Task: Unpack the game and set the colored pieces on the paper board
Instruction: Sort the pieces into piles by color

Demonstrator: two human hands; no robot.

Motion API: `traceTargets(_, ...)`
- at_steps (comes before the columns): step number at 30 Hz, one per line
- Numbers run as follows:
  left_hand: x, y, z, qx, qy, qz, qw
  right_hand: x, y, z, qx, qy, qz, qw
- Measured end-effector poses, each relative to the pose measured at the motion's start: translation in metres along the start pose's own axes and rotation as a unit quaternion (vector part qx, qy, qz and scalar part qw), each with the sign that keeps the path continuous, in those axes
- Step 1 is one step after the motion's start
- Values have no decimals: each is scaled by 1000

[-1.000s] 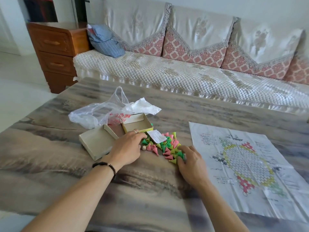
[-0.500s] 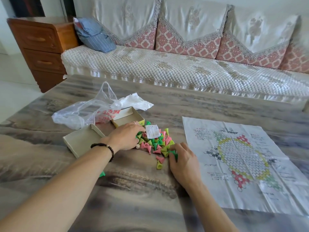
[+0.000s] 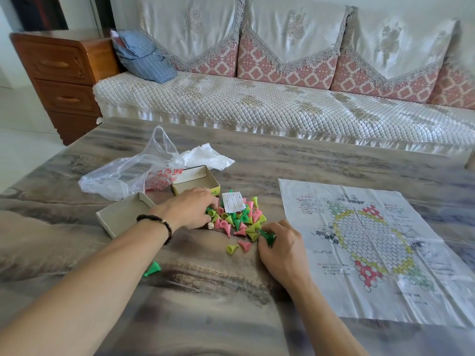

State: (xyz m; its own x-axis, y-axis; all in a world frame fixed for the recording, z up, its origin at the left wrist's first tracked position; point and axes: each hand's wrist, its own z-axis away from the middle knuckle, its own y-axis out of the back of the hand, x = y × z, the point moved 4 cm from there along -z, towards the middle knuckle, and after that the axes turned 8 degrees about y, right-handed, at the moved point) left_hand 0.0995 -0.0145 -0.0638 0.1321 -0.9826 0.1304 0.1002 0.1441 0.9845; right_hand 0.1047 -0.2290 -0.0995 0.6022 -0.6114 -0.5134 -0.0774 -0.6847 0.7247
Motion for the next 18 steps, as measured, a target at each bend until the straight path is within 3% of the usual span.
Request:
traceTargets(9,-5,2,10,74,-20,-2,997,1,0,0,-1,-9,-15,1000)
traceTargets(18,-4,20,29,145,-12,81,986,-3,4,1,-4,-2,-14,1000)
